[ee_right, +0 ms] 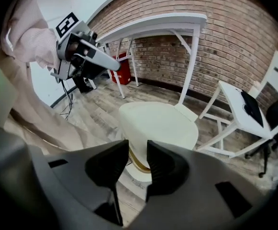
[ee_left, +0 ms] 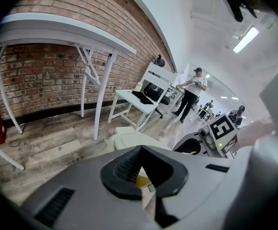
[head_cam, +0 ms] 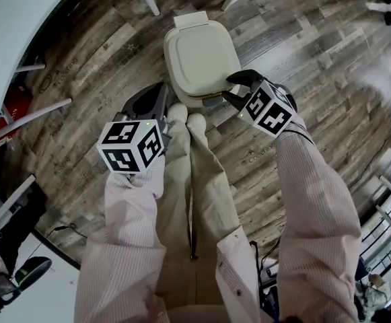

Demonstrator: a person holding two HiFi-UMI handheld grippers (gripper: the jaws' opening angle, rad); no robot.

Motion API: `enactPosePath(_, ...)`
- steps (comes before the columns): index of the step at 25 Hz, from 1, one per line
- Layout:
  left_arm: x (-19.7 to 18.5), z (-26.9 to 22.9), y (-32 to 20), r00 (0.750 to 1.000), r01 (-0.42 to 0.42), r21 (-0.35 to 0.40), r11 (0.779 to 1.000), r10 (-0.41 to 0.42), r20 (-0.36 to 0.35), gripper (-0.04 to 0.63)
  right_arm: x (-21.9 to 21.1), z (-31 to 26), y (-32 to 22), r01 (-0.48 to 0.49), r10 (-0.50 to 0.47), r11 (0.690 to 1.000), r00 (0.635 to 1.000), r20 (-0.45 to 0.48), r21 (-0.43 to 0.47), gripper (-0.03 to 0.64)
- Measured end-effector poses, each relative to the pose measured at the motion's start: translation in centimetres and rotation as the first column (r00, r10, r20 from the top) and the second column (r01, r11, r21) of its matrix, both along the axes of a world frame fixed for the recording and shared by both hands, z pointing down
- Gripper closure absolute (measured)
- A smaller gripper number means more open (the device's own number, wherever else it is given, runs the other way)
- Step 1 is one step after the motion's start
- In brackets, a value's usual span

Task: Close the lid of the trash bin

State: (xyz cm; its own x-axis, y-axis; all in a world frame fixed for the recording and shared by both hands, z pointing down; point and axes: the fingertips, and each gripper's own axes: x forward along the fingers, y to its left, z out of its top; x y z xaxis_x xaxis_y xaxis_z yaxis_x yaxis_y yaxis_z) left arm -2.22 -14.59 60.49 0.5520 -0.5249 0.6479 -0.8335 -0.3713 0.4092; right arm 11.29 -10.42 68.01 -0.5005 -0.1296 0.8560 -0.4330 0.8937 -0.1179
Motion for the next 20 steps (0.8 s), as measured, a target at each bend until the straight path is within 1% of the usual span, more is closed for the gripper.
enactPosePath(2, 0.0, 0.5, 0.4, 1.0, -0.001, -0.01, 1.0, 0.001, 0.004, 0.603, 0.0, 0.5, 0.0, -0.023, 0.024, 1.0, 0.999, 0.036, -0.02, 0.522)
enactPosePath(6, -0.1, 1.3, 0.8, 1.0, -0.005, -0.027, 1.0, 0.006, 0.01, 0.603, 0.0, 1.3, 0.4, -0.056, 0.061, 0.996, 0.996, 0.071, -0.073, 0.553)
enactPosePath(7, -0.1, 1.5, 0.9, 1.0, -0.006, -0.03, 1.0, 0.006, 0.011, 0.603, 0.0, 1.5, 0.5, -0.064, 0.071, 0.995, 0.994, 0.079, -0.082, 0.575)
enactPosePath(8, -0.2, 1.7, 1.0, 1.0, -0.006, -0.034, 0.999, 0.007, 0.012, 0.603, -0.1, 1.8, 0.7, -0.074, 0.082, 0.993, 0.993, 0.087, -0.091, 0.613)
enactPosePath(11, -0.1, 2.4, 1.3, 1.0, -0.007, -0.044, 0.999, 0.008, 0.014, 0.603, 0.0, 2.8, 1.1, -0.119, 0.131, 0.986, 0.986, 0.101, -0.115, 0.614)
enactPosePath(14, 0.3, 2.9, 1.4, 1.0, -0.017, -0.05, 0.999, 0.018, 0.012, 0.603, 0.2, 3.7, 1.2, -0.184, 0.201, 0.973, 0.972, 0.119, -0.14, 0.614)
enactPosePath(20, 0.5, 4.8, 1.9, 0.999, -0.037, -0.075, 0.996, 0.038, 0.01, 0.603, 0.5, 5.2, 1.1, -0.327, 0.361, 0.922, 0.921, 0.15, -0.209, 0.614)
